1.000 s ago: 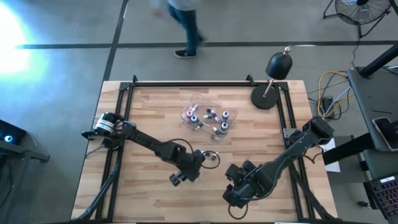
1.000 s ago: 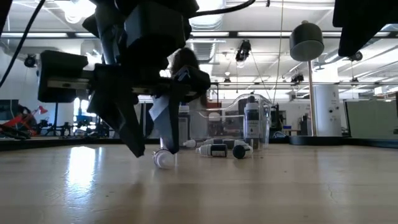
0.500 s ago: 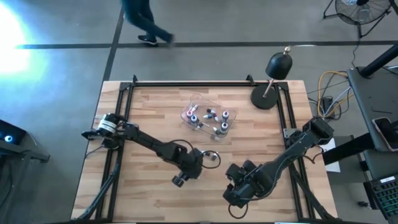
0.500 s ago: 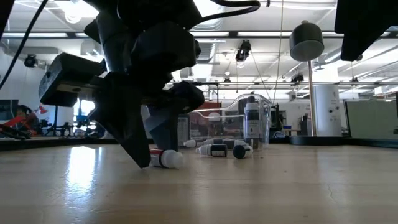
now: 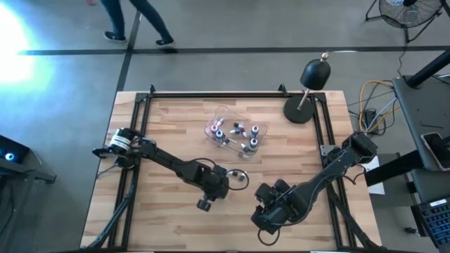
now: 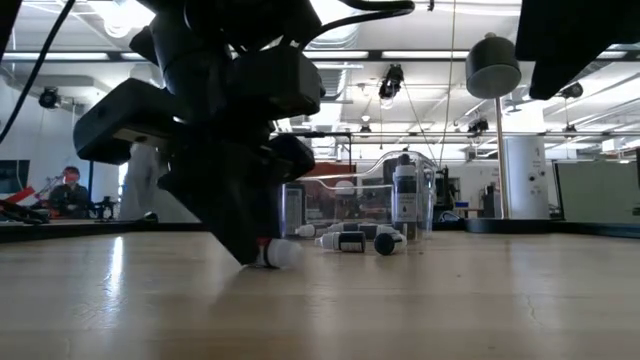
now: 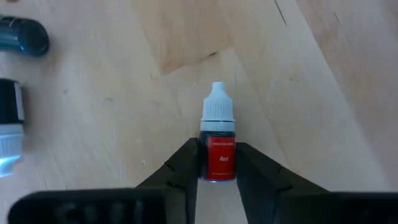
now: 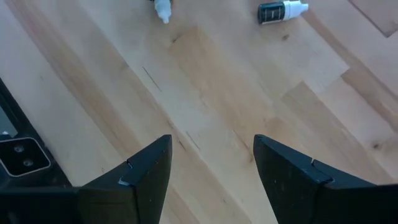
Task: Pick & Place food coloring
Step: Put the small red food coloring bottle into the transparent bin
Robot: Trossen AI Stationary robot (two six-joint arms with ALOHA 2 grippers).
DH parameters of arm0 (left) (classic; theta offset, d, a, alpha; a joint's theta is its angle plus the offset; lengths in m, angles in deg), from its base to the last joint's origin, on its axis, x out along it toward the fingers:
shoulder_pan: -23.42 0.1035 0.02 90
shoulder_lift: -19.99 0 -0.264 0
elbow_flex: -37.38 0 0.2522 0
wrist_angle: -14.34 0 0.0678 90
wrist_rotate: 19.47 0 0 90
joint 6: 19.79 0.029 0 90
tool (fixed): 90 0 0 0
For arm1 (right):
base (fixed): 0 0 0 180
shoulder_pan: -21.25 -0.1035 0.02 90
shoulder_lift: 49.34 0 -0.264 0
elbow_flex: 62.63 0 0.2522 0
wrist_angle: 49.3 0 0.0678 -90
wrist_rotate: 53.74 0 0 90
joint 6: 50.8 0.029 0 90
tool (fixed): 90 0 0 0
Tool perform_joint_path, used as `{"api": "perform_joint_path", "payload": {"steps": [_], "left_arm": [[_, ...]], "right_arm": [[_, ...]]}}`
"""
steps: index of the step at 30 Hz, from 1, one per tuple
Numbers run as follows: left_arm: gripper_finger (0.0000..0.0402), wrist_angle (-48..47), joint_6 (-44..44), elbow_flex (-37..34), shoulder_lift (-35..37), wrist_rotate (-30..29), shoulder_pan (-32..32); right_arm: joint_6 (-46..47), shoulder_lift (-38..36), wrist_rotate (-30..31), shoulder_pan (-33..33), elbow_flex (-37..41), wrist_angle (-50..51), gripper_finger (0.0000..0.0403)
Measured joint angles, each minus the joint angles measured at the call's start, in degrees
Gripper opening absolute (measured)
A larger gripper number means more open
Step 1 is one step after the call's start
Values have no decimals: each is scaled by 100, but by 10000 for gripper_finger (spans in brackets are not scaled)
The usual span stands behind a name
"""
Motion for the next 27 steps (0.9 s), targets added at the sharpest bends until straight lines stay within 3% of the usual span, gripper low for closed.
{"api": "perform_joint_path", "payload": {"steps": [7,11,14,16,18,22,27], "left_arm": [[56,-202,-870,-5,331,-234,10],[56,-106,-1101,55,1135,-1481,9],[56,201,-745,56,1743,-2814,113],[56,593,-315,34,2019,-3378,364],[56,931,9,39,2172,-3350,786],[61,910,-160,240,2049,-3189,1741],[109,449,-207,540,1874,-2915,2281]], "right_arm": [[136,0,153,17,0,27,219],[516,-63,591,17,-2,84,219],[837,-175,914,15,-66,358,219],[985,-277,1050,15,-90,522,219],[1072,-349,1146,17,-90,644,219],[1110,-424,1220,17,-90,648,219],[1248,-400,1209,17,-92,623,219]]}}
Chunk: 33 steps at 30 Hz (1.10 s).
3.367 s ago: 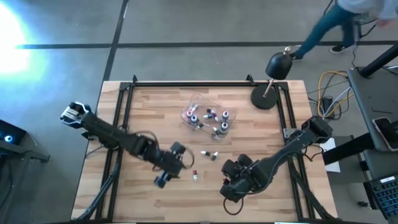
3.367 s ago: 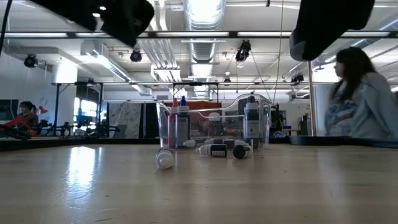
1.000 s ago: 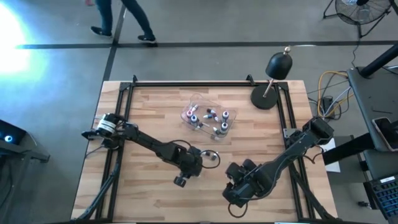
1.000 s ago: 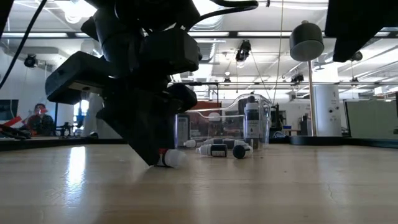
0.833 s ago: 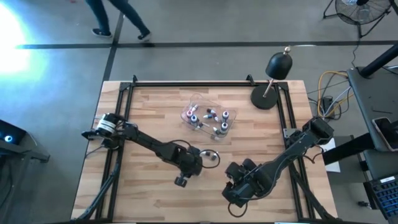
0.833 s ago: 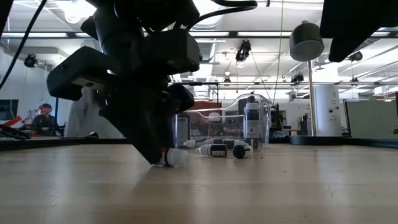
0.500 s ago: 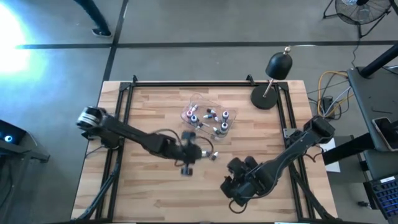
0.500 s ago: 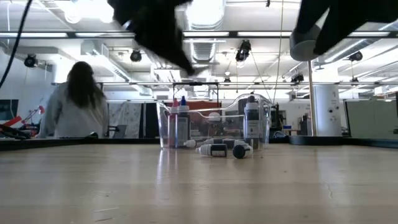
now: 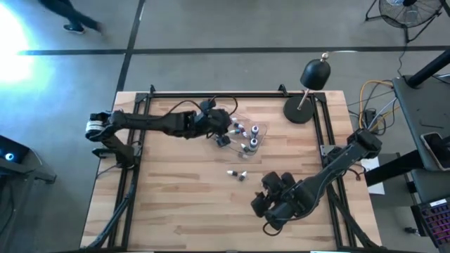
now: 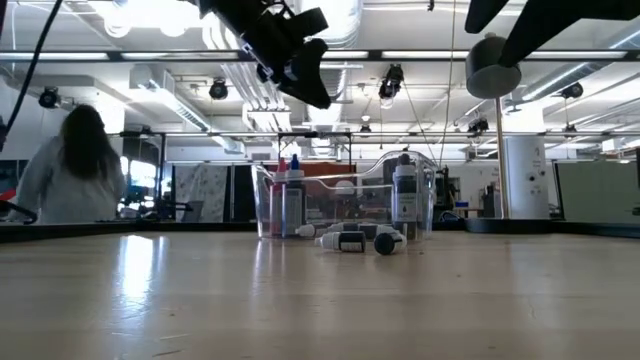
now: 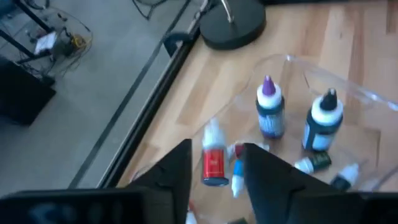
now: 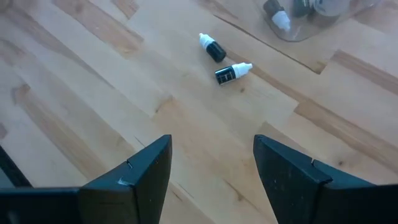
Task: Pick & Place food coloring
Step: Put the small red food coloring bottle into the transparent bin, then put the right small black food coloring bottle into the transparent bin
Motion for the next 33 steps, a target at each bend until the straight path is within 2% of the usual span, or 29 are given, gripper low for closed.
{"api": "perform_joint_path", "payload": {"steps": [5,9,11,14,17,21,23,28,33], "left_arm": [[159,-482,-4,98,193,28,-253],[171,-886,-69,49,824,714,-878],[171,-1160,-438,-32,1112,813,-1228],[172,-1877,-1341,-186,1415,485,-1750],[172,-2393,-2203,-357,1773,-78,-2309],[172,-2502,-3071,-737,2180,-803,-3023],[172,-2487,-3410,-873,2365,-1052,-3295],[172,-2492,-3923,-1111,2781,-1255,-3732],[172,-2690,-4300,-1199,3172,-1403,-3785]], "right_arm": [[-150,9,-20,-11,4,-178,219],[-899,11,-197,112,12,-340,219],[-759,9,-497,323,84,-309,219],[-74,18,-1003,801,261,-370,219],[236,14,-1304,1264,496,-919,219],[262,16,-1401,1745,842,-1831,219],[501,16,-1400,1923,981,-1943,219],[1303,16,-1501,2112,1226,-1943,219],[1932,181,-1840,2166,1309,-2033,219]]}}
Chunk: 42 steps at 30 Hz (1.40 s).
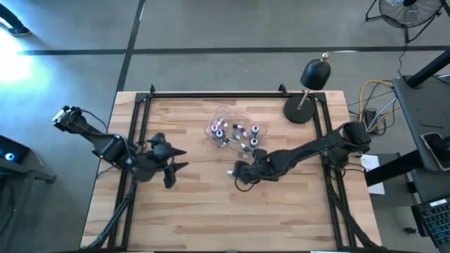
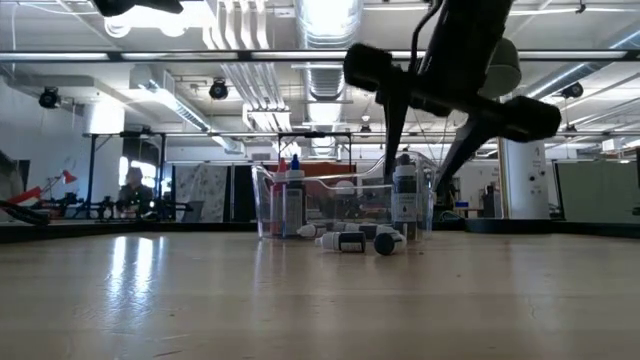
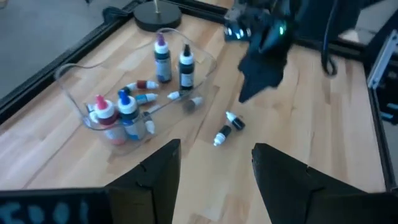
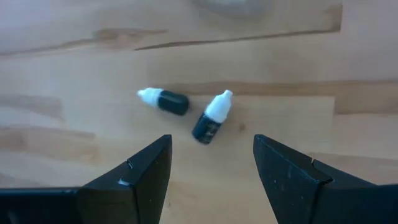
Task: Pick & Place food coloring
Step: Put the right small black food coloring bottle into the transparent bin
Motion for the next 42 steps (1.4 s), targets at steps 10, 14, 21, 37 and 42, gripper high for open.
{"api": "perform_joint_path", "payload": {"steps": [10,14,21,37,42], "left_arm": [[172,-101,498,-39,877,-103,6],[172,-142,539,-152,1198,-100,2],[172,-349,121,-241,1483,-34,-2],[172,-262,-383,-697,1508,162,-73],[172,-245,-322,-697,1513,161,-73]], "right_arm": [[944,761,-130,93,-204,-373,219],[932,981,-179,144,-265,-357,219],[1042,1338,-241,179,-460,-313,219],[933,1402,-330,188,-521,353,178],[917,1405,-417,186,-514,401,129]]}}
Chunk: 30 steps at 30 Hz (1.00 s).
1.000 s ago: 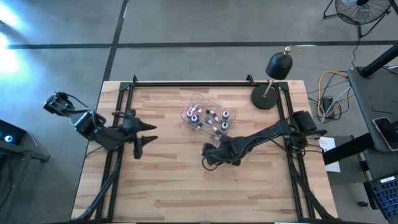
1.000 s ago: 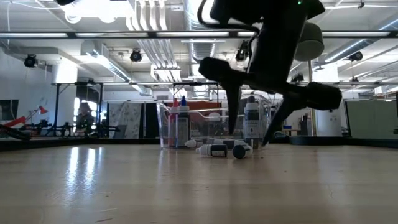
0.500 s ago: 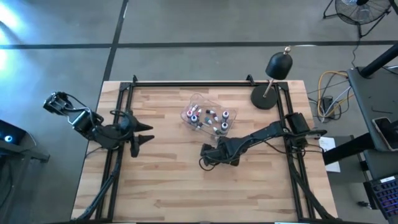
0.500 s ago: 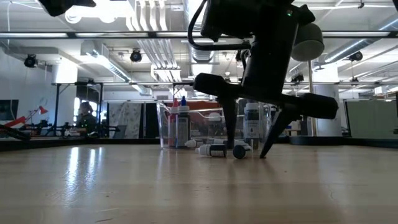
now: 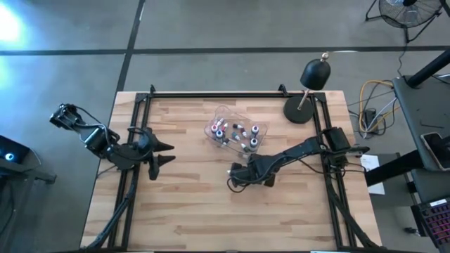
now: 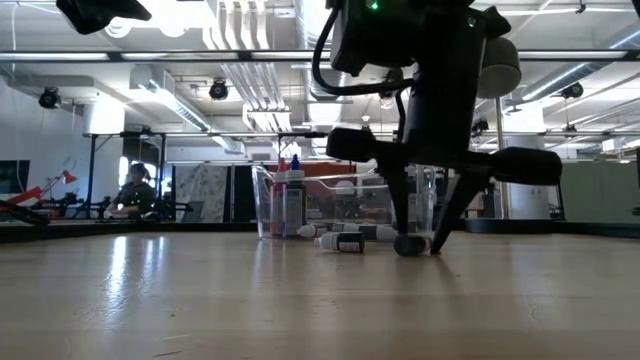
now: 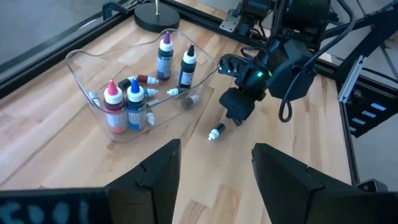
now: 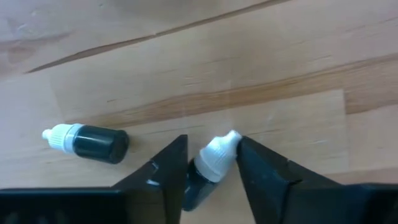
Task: Pick & Place food coloring
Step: Put the right small black food coloring bottle into the transparent bin
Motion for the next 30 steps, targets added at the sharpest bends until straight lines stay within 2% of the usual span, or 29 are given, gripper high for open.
{"api": "perform_joint_path", "payload": {"steps": [8,11,15,18,22,25,28,30], "left_arm": [[172,-1,158,-62,0,-3,0],[172,0,201,-68,-2,-2,0],[172,0,240,-70,-2,-4,0],[172,2,236,-70,-11,-4,0],[172,1,238,-72,-24,-3,0],[172,2,163,-74,-53,-7,0],[172,68,68,-126,-110,-18,0],[172,194,-99,-210,-140,-17,0]], "right_arm": [[-36,-37,-83,-15,11,20,58],[-133,-100,-38,-70,-26,98,50],[-205,-279,196,-272,-257,350,58],[-212,-497,748,-474,-534,445,63],[-292,-702,2143,-691,-1022,654,61],[-427,-802,3009,-617,-1489,1316,60],[-989,-818,3552,-337,-1898,1907,65],[-1654,-846,3591,-64,-2088,1999,77]]}}
